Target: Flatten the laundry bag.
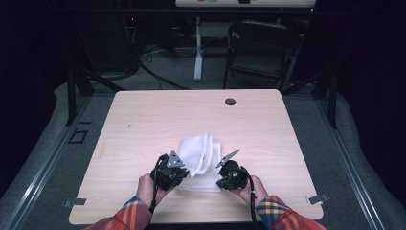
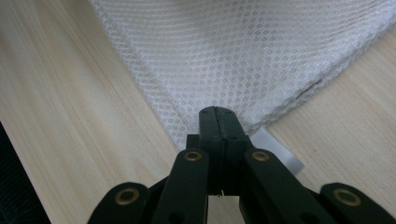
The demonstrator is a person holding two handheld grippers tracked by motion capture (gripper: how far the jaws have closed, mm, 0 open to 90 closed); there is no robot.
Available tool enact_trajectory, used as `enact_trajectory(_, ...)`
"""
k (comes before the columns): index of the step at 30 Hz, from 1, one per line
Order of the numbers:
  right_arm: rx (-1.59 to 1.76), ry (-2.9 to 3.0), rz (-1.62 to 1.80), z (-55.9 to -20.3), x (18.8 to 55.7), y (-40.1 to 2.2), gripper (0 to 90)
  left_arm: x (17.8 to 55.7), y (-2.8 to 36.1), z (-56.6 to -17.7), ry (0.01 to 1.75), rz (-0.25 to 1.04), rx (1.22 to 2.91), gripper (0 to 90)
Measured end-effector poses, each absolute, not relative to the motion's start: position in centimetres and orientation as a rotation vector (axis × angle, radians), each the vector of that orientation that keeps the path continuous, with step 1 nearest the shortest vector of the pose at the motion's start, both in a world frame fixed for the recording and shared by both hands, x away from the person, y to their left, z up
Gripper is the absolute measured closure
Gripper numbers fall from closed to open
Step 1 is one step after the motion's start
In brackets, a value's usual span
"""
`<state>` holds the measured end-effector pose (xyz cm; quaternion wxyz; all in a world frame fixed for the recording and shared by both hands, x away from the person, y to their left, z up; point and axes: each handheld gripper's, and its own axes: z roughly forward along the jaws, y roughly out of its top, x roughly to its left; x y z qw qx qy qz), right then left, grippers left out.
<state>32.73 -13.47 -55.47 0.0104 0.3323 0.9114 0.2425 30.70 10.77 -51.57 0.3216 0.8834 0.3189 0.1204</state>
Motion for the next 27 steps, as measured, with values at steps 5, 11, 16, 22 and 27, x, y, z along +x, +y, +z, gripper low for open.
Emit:
enact_trajectory(5, 1.037, 2.845, 0.757, -55.5, 32.7, -13.5, 90.0, 30.8, 11.2, -51.5, 0.868, 0.317, 2.301, 85.1)
enact_trajectory(11, 1.04, 2.842, 0.764, -55.5, 32.7, -13.4, 90.0, 30.9, 11.9, -51.4, 0.912, 0.324, 2.28, 84.7)
enact_trajectory(16, 1.041, 2.841, 0.763, -55.5, 32.7, -13.4, 90.0, 31.0, 12.5, -51.4, 0.952, 0.336, 2.266, 84.6)
enact_trajectory(22, 1.037, 2.842, 0.757, -55.5, 32.7, -13.5, 90.0, 31.3, 13.1, -51.4, 1.005, 0.343, 2.256, 84.6)
enact_trajectory(27, 1.04, 2.842, 0.756, -55.5, 32.7, -13.5, 90.0, 31.5, 13.5, -51.6, 1.048, 0.33, 2.249, 84.9)
